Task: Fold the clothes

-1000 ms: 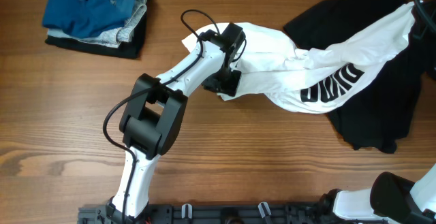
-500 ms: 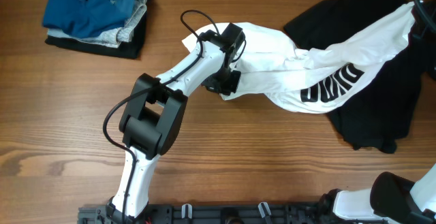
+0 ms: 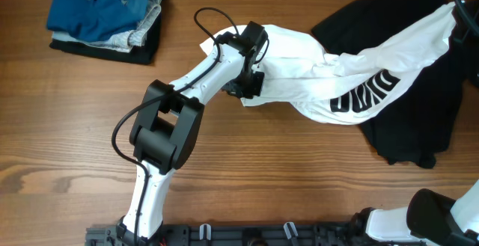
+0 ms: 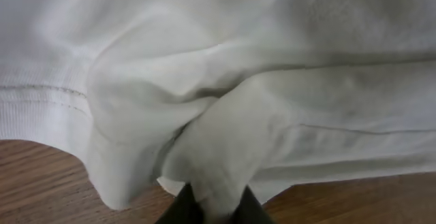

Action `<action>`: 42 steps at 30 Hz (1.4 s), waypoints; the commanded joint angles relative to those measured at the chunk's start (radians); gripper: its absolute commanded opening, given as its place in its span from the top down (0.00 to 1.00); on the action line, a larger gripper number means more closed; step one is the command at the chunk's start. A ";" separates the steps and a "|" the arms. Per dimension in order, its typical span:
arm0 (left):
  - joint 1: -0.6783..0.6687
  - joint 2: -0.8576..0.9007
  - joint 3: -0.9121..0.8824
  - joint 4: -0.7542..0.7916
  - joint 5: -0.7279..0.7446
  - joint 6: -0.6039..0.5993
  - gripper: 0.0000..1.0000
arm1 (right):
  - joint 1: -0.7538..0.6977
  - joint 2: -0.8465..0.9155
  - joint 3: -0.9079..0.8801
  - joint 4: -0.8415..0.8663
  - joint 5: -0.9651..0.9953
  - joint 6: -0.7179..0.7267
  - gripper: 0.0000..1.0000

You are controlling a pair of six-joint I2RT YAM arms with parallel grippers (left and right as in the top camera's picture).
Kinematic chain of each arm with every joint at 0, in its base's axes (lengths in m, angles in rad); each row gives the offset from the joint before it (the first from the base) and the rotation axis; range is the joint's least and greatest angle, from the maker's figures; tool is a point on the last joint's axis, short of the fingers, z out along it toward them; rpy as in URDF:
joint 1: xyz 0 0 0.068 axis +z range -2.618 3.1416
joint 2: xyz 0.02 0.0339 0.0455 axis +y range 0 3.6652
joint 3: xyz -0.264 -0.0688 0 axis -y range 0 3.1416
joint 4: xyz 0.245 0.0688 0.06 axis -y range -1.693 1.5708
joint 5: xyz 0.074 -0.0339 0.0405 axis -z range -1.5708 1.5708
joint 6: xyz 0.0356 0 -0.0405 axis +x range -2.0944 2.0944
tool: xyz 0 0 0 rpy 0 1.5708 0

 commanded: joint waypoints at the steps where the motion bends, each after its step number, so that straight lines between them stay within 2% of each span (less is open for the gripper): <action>1: 0.005 0.013 -0.005 -0.004 0.008 -0.020 0.96 | 0.002 0.015 0.012 0.001 -0.005 -0.020 0.94; 3: 0.008 0.004 -0.002 -0.013 0.008 -0.020 0.96 | 0.002 0.018 0.012 0.001 -0.005 -0.020 0.94; 6: 0.040 -0.056 0.061 -0.106 -0.064 -0.020 0.96 | 0.002 0.023 0.012 0.000 -0.005 -0.020 0.95; 10: 0.117 -0.198 0.188 -0.261 -0.182 -0.020 0.96 | 0.002 0.023 0.012 -0.002 -0.005 -0.020 0.96; 13: 0.191 -0.324 0.272 -0.313 -0.222 -0.020 0.96 | 0.002 0.023 0.012 -0.011 -0.007 -0.021 0.96; 20: 0.428 -0.664 0.505 -0.303 -0.272 -0.016 0.96 | 0.002 -0.041 0.020 0.031 -0.062 -0.037 0.95; 23: 0.448 -0.769 0.571 -0.301 -0.272 0.027 0.96 | 0.002 -0.119 0.048 0.020 -0.061 -0.035 0.96; 29: 0.448 -0.938 0.585 -0.320 -0.273 0.044 0.96 | 0.002 -0.308 0.063 0.005 -0.022 -0.024 0.96; 33: 0.448 -0.913 0.585 -0.332 -0.307 0.063 0.96 | 0.002 -0.330 0.063 0.018 -0.023 -0.024 0.95; 37: 0.448 -0.793 0.585 -0.328 -0.326 0.063 0.96 | 0.002 -0.227 0.061 0.030 -0.031 -0.045 0.96; 40: 0.475 -0.632 0.585 -0.275 -0.332 0.063 0.96 | 0.002 -0.048 0.061 0.180 -0.072 -0.045 0.96; 42: 0.493 -0.511 0.585 -0.147 -0.328 0.102 0.96 | 0.025 0.091 0.061 0.377 -0.107 -0.018 0.96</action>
